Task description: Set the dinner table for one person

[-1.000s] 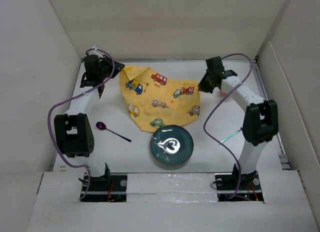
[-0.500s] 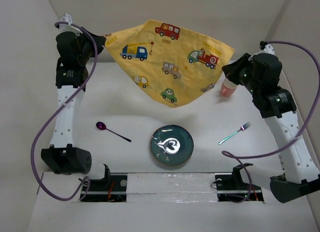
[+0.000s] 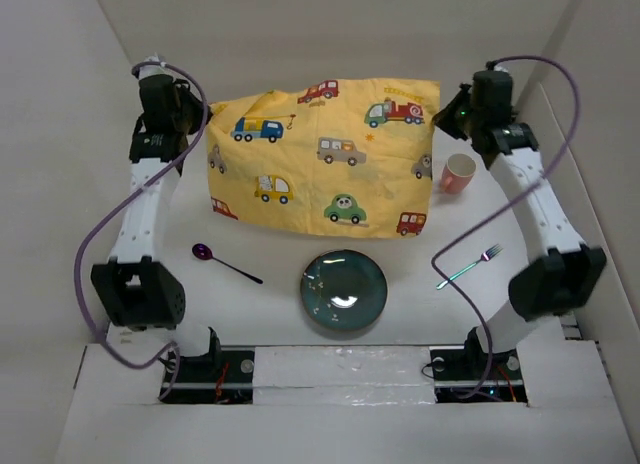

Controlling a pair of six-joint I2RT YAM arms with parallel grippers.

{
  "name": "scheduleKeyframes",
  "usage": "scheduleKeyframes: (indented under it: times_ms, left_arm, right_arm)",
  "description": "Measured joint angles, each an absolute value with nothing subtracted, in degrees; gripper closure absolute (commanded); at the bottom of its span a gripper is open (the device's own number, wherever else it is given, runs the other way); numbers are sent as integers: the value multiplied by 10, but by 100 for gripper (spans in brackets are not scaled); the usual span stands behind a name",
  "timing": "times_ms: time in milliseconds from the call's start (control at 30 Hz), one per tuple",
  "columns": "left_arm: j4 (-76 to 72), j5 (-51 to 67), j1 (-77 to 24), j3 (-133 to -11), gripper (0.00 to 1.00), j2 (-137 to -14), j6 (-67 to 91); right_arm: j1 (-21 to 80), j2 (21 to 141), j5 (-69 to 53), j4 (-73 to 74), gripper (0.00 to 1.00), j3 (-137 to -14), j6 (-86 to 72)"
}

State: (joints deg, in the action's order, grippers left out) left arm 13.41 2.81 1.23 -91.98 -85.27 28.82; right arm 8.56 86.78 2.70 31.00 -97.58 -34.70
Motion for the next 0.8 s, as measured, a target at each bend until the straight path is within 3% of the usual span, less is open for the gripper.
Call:
scheduleKeyframes:
  times_ms: [200,267,300,333,367,433,467,500,600,633,667,733,767,800]
  left_arm:
    - [132,40,4,-974,100,-1074,299]
    - [145,43,0,-1024,83,-1153,301]
    - [152,44,0,-1042,74,-1182,301]
    - [161,45,-2,-1054,57,-1203,301]
    - [167,46,-2,-1059,52,-1214,298]
    - [183,52,-2,-1060,48,-1218,298]
    - [184,57,-1,-1060,48,-1215,298]
    - [183,60,1,-1059,48,-1209,297]
    - [177,59,13,-1027,48,-1164,291]
    - [169,58,17,-1002,49,-1140,289]
    - [161,57,20,-970,49,-1110,288]
    - [148,55,26,-900,49,-1045,287]
    - [143,53,28,-863,47,-1012,284]
    - [144,51,27,-835,45,-986,281]
  right_arm:
    - [83,1107,20,302,100,-1017,-349]
    - [83,1170,20,313,99,-1058,-349]
    - [83,1199,21,318,93,-1084,-348]
    - [84,1224,24,324,86,-1110,-347]
    - [84,1246,28,333,76,-1140,-345]
    - [84,1277,34,339,64,-1188,-341]
    - [84,1283,37,340,47,-1206,-340]
    - [84,1284,38,340,40,-1216,-339]
    - [84,1271,38,340,31,-1225,-332]
    - [84,1260,39,340,32,-1217,-330]
    - [84,1244,38,340,58,-1201,-329]
    - [87,1185,39,322,89,-1121,-328]
    - [88,1148,39,319,100,-1068,-332]
    - [90,1108,39,308,100,-1006,-335]
